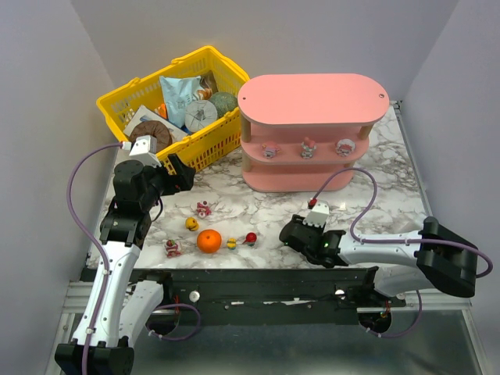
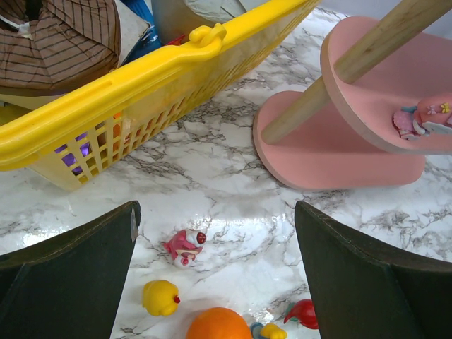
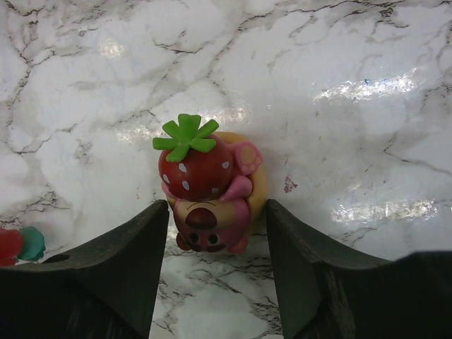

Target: Place and organize the plastic toys onto the shelf

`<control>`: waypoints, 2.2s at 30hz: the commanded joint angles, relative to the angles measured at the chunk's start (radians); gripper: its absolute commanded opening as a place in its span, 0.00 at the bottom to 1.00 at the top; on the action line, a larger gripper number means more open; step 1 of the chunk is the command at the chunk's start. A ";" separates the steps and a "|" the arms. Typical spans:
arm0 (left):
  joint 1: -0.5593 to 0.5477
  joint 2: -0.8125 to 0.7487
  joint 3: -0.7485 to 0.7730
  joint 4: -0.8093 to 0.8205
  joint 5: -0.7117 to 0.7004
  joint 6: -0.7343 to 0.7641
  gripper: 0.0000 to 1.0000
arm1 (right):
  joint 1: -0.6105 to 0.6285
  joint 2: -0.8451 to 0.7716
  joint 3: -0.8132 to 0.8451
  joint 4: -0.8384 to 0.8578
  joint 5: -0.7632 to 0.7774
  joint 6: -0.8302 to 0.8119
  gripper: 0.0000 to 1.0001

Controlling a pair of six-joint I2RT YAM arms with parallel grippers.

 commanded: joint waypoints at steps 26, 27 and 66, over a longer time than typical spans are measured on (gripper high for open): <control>0.007 -0.015 -0.010 0.018 0.030 -0.003 0.99 | -0.381 -0.247 -0.097 0.200 0.086 -0.234 0.43; 0.007 -0.014 -0.009 0.020 0.030 -0.004 0.99 | -0.416 -0.244 -0.095 0.209 0.078 -0.234 0.43; 0.007 0.008 -0.004 0.012 0.021 0.000 0.99 | -0.699 0.019 -0.071 0.648 -0.118 -0.381 0.52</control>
